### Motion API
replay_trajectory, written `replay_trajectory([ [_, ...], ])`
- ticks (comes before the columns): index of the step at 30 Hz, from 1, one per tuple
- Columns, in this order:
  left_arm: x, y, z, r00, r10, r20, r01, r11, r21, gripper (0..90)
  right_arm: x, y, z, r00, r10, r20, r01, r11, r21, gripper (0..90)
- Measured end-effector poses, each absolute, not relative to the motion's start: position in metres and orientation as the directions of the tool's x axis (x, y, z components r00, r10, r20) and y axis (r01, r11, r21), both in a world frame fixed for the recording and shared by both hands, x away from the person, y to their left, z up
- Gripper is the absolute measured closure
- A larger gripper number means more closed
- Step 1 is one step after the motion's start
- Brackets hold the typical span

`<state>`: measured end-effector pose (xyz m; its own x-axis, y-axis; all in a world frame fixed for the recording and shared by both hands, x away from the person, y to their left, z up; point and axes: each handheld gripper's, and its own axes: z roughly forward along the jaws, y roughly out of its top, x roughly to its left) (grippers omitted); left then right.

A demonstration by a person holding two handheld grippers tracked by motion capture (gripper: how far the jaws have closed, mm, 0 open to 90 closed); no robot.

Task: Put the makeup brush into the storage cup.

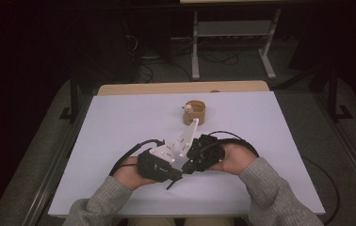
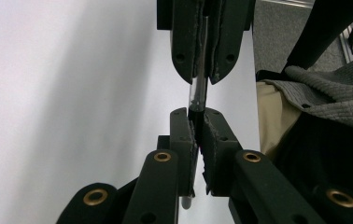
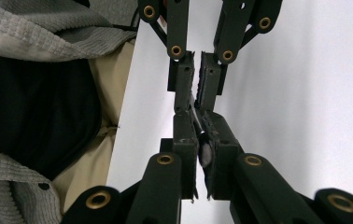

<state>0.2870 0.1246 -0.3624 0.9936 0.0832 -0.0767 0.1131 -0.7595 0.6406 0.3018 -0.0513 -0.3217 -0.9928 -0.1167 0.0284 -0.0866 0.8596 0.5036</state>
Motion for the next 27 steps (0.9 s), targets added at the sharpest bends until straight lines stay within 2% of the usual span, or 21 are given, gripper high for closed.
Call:
replay_trajectory([
  [1, 0.288, 0.125, -0.362, 0.993, 0.091, -0.071, 0.116, -0.76, 0.64, 83.7, 0.302, -0.053, -0.322, -0.994, -0.103, 0.027, -0.075, 0.858, 0.508, 79.8],
  [2, 0.289, 0.125, -0.362, 0.993, 0.098, -0.068, 0.119, -0.76, 0.639, 83.7, 0.303, -0.054, -0.321, -0.996, -0.09, 0.024, -0.065, 0.852, 0.519, 67.0],
  [9, 0.295, 0.129, -0.361, 0.99, 0.111, -0.082, 0.137, -0.745, 0.653, 83.8, 0.31, -0.076, -0.317, -0.999, 0.012, 0.042, 0.035, 0.79, 0.612, 50.5],
  [17, 0.306, 0.131, -0.356, 0.986, 0.13, -0.103, 0.165, -0.712, 0.683, 83.8, 0.317, -0.111, -0.326, -0.991, 0.113, 0.066, 0.128, 0.724, 0.677, 43.2],
  [27, 0.32, 0.129, -0.346, 0.984, 0.145, -0.105, 0.176, -0.693, 0.699, 84.0, 0.318, -0.146, -0.339, -0.974, 0.208, 0.09, 0.208, 0.668, 0.714, 38.5],
])
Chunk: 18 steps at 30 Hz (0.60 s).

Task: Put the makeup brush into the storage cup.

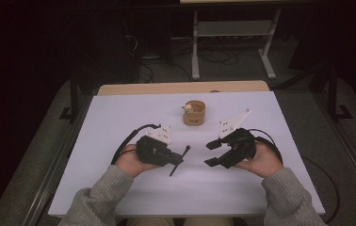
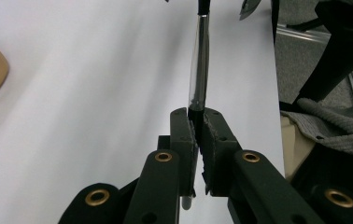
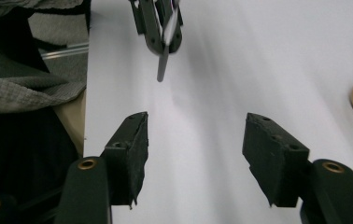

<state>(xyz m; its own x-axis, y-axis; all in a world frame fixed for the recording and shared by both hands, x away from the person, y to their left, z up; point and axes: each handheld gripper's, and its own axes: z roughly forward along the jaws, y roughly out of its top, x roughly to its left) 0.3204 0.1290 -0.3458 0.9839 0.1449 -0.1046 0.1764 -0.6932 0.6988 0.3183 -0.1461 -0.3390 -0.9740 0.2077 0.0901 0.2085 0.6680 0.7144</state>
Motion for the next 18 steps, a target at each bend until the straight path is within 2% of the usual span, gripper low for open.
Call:
replay_trajectory([
  [18, 0.347, 0.125, -0.328, 0.982, 0.157, -0.108, 0.186, -0.678, 0.711, 83.9, 0.311, -0.194, -0.367, -0.92, 0.361, 0.151, 0.339, 0.541, 0.77, 32.0],
])
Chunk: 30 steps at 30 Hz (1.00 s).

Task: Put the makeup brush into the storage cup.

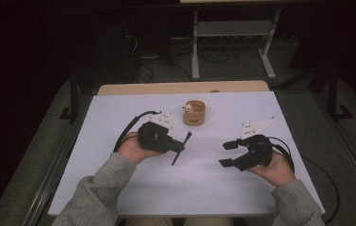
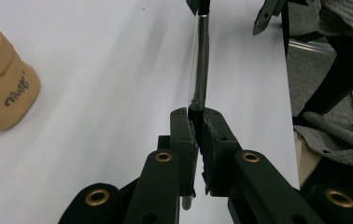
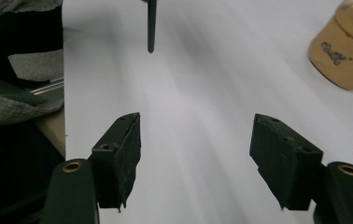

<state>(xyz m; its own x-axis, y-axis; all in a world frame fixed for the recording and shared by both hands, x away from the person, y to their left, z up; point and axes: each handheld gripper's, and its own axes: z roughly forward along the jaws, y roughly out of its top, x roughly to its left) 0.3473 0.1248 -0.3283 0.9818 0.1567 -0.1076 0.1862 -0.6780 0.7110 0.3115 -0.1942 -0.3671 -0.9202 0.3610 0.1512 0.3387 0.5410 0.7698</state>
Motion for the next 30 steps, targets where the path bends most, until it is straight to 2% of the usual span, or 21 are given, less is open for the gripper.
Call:
replay_trajectory([
  [30, 0.384, 0.103, -0.301, 0.983, 0.167, -0.08, 0.173, -0.678, 0.714, 83.9, 0.295, -0.239, -0.409, -0.795, 0.586, 0.16, 0.458, 0.405, 0.792, 26.4],
])
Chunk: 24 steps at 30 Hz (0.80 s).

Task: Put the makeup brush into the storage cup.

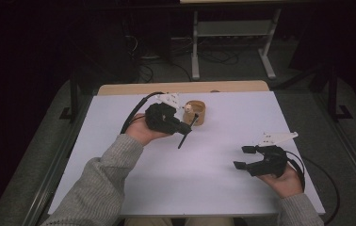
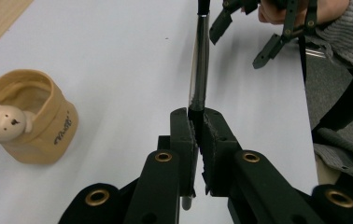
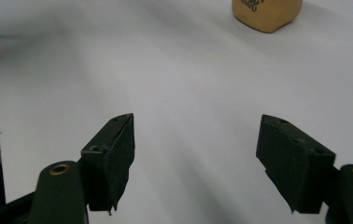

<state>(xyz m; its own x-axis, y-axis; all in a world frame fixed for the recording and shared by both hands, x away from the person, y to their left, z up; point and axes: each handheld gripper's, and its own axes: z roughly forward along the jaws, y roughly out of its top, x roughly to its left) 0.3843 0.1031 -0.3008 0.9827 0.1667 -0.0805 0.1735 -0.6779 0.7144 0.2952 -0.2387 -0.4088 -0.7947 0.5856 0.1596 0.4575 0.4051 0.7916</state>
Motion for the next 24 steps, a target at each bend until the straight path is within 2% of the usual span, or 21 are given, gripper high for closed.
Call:
replay_trajectory([
  [24, 0.425, 0.095, -0.286, 0.972, 0.217, -0.088, 0.209, -0.635, 0.744, 83.9, 0.288, -0.241, -0.416, -0.761, 0.634, 0.137, 0.459, 0.377, 0.805, 24.7],
])
